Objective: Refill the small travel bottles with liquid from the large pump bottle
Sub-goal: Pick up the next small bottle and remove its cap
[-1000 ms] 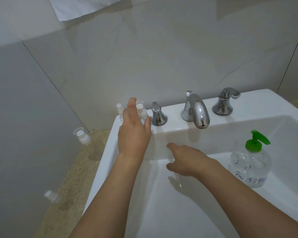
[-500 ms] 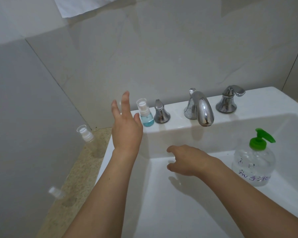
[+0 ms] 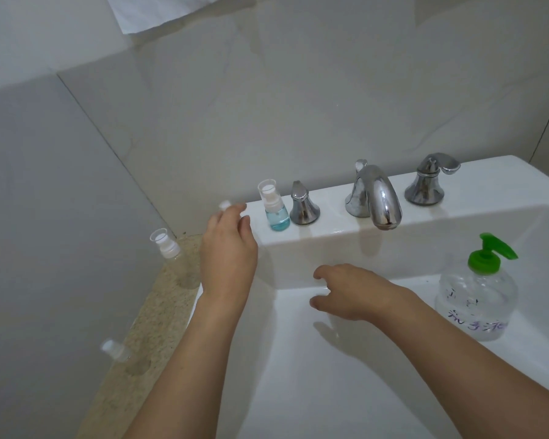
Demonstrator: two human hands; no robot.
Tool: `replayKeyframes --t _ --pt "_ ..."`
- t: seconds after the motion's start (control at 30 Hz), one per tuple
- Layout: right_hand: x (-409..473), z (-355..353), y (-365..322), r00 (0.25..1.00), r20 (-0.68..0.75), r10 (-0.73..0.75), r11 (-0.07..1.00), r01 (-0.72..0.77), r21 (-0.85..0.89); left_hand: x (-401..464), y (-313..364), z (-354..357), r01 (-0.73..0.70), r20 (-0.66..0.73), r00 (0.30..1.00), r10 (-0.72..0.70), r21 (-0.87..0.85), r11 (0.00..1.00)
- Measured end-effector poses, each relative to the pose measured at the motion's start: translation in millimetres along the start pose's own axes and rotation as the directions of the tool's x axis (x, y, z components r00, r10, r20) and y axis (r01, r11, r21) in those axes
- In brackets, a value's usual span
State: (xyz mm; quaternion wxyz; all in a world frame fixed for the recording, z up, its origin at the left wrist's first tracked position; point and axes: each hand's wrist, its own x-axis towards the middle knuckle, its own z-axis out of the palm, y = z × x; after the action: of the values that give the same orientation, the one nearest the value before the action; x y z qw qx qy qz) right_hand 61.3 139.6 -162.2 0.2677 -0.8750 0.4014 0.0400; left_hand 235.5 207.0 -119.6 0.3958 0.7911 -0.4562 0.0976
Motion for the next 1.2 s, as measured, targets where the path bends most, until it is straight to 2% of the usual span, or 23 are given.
replayKeyframes --t 0.1,0.2,0.27,0.4,0.47,0.53,0.63,0.73,0.83,1.03,1.17,1.2 --pt "0.7 1.2 -2.7 0.998 0.052 -0.025 0.997 0.021 0.075 -17.5 -3.4 -1.4 0.147 0.143 0.983 -0.116 -0.237 0.96" --pt "2.1 3.1 -2.0 0.997 0.069 -0.024 0.99 0.014 0.14 -28.0 -3.2 2.0 0.383 0.374 0.899 -0.227 -0.421 0.822" --pt "3.1 2.4 -1.2 0.998 0.05 -0.029 0.988 0.021 0.154 -29.0 -3.1 4.2 0.469 0.468 0.847 -0.251 -0.439 0.766" --pt "3.6 4.0 -1.8 0.996 0.058 -0.069 0.968 0.053 0.246 -22.2 0.3 6.0 0.572 0.529 0.796 -0.294 -0.5 0.65" --pt "4.9 5.0 -1.5 0.996 0.029 -0.08 0.961 0.07 0.267 -18.3 1.0 5.2 0.641 0.591 0.748 -0.301 -0.526 0.559" --pt "5.5 4.5 -0.4 0.997 -0.018 -0.071 0.964 0.074 0.254 -16.3 -0.8 3.7 0.682 0.653 0.705 -0.278 -0.516 0.519" --pt "4.8 3.3 -0.4 0.997 -0.047 -0.067 0.973 0.075 0.218 -17.0 -4.1 0.6 0.666 0.677 0.697 -0.235 -0.491 0.561" --pt "4.3 1.7 -1.1 0.995 -0.083 -0.054 0.977 0.069 0.2 -17.0 -7.0 -0.7 0.608 0.672 0.712 -0.202 -0.448 0.655" --pt "3.8 -0.1 -0.7 0.993 -0.113 -0.024 0.993 0.036 0.112 -17.1 -9.4 0.0 0.545 0.686 0.712 -0.153 -0.401 0.737" --pt "4.6 -1.6 -2.0 0.985 -0.175 -0.012 1.0 0.016 0.021 -17.3 -8.3 1.0 0.514 0.71 0.692 -0.134 -0.353 0.782" --pt "4.9 -3.1 -3.2 0.964 -0.267 -0.016 1.0 0.022 0.018 -18.0 -11.1 13.7 0.467 0.579 0.785 -0.221 -0.317 0.826" --pt "4.9 -3.6 -2.8 0.964 -0.267 -0.012 1.0 0.017 0.016 -17.5 -11.7 16.0 0.467 0.575 0.784 -0.232 -0.301 0.831"
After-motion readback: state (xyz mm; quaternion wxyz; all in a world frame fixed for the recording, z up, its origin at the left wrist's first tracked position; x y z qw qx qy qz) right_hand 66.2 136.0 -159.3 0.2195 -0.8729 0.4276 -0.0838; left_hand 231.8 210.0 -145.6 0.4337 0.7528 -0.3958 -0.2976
